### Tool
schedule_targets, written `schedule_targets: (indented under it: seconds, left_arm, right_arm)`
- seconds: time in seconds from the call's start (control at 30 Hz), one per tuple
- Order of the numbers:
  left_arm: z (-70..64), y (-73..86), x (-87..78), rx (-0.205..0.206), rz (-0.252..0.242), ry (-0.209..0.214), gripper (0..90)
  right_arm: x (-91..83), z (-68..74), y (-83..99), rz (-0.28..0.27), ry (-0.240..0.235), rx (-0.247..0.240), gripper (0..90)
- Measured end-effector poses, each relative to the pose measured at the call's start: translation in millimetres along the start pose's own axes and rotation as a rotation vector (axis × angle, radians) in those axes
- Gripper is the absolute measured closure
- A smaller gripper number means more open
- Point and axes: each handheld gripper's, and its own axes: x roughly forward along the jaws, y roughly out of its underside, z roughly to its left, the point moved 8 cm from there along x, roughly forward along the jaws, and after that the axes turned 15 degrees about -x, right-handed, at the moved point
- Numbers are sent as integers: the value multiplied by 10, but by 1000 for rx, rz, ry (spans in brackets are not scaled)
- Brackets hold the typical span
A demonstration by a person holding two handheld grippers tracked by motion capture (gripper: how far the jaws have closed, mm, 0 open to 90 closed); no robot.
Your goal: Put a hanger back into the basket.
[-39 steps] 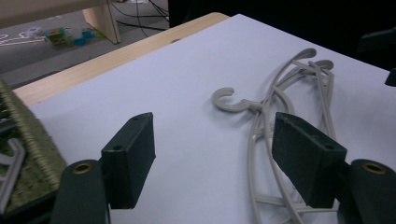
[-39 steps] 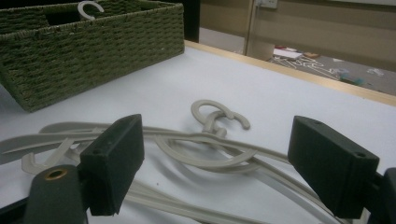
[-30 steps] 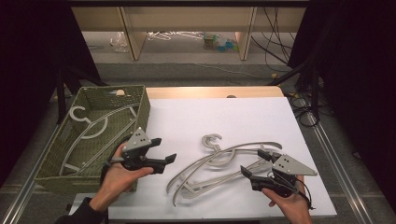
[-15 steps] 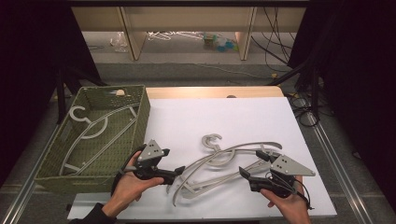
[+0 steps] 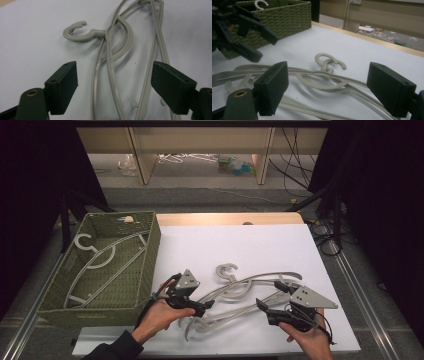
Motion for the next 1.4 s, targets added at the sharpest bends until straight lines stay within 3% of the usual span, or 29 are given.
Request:
schedule_targets:
  seconds: [0.13, 0.2, 0.23, 0.37, 0.47, 0.5, 0.67, 0.7, 0.73, 0.77, 0.97, 1.4]
  left_arm:
    - [2, 30, 159, 33, 55, -22, 274]
    - [18, 40, 224, 56, 81, -44, 325]
    - [20, 54, 263, 46, 101, -51, 335]
    - [25, 100, 405, 40, 176, -42, 450]
    - [35, 107, 443, 42, 188, -50, 477]
    - [46, 107, 461, 66, 192, -52, 501]
    - [18, 115, 520, 74, 209, -43, 561]
    - [35, 130, 508, 115, 255, -40, 591]
    - [17, 129, 532, 95, 240, -35, 591]
    - [30, 143, 550, 109, 265, -29, 618]
    - [71, 137, 605, 114, 277, -43, 664]
    - [87, 81, 698, 81, 291, -15, 746]
  right_arm:
    - [1, 7, -1, 0, -3, -1, 187]
    - [9, -14, -10, -14, 13, -23, 187]
    - [9, -11, -12, -14, 12, -21, 187]
    - [21, -8, -22, -32, 9, -15, 187]
    - [11, -7, -15, -17, 10, -18, 188]
    - [8, -5, -13, -13, 6, -18, 187]
    - [1, 19, -5, 2, -8, -1, 188]
    - [6, 21, -10, -5, -4, 1, 188]
    - [6, 21, -10, -5, -4, 1, 188]
    - [7, 21, -8, -4, -4, -2, 188]
    - [9, 25, -11, -7, -4, -3, 189]
    - [13, 14, -20, -16, 1, -21, 190]
